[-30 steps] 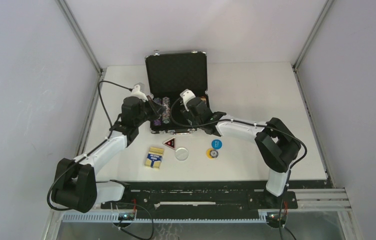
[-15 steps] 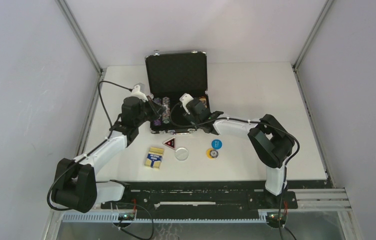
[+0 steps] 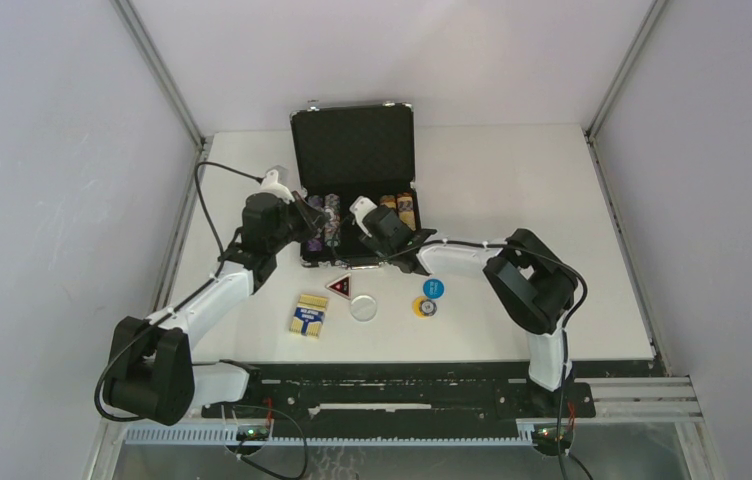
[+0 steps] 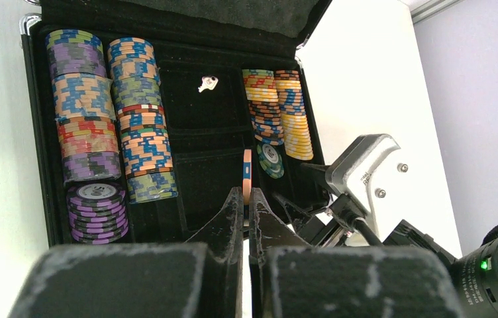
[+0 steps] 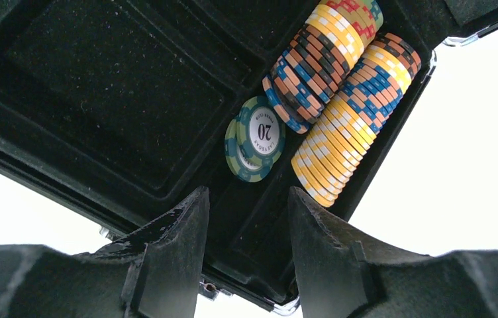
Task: Pack up texas hold em set
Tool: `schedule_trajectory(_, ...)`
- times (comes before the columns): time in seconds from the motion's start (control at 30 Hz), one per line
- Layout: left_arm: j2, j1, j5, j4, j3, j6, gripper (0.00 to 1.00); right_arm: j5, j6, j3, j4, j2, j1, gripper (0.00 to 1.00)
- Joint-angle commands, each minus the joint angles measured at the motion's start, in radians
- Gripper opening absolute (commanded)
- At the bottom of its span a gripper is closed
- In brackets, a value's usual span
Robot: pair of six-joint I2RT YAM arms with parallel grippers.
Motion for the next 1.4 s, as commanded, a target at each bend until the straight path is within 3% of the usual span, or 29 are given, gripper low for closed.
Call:
schedule_trajectory(0.0,-0.006,0.010,-0.001,0.019,-0.019,-0.003,0.00,0.053,-0.025,0.053,0.050,0.031,0.018,0.56)
schedule_trajectory(0.6,-0.001,0.016,0.010,0.016,-0.020,-0.006,0.00,0.147,-0.089,0.105,0.097,0.112,0.024,0.54)
schedule_trajectory(0.7,0.002,0.016,0.010,0.016,-0.019,-0.006,0.00,0.137,-0.092,0.105,0.105,0.117,0.025,0.48)
schedule_trajectory(0.87,0.004,0.018,0.012,0.015,-0.018,-0.007,0.00,0.138,-0.088,0.104,0.106,0.116,0.025,0.29)
schedule_trajectory(0.97,0.006,0.018,0.016,0.016,-0.016,-0.009,0.00,0.137,-0.091,0.094,0.120,0.100,0.024,0.13)
schedule_trajectory(1.1,0.012,0.017,0.021,0.020,-0.016,-0.012,0.00,0.128,-0.091,0.082,0.116,0.066,0.020,0.04)
schedule_trajectory(1.37,0.013,0.020,0.021,0.019,-0.016,-0.012,0.00,0.041,-0.062,0.041,0.092,-0.040,0.015,0.00)
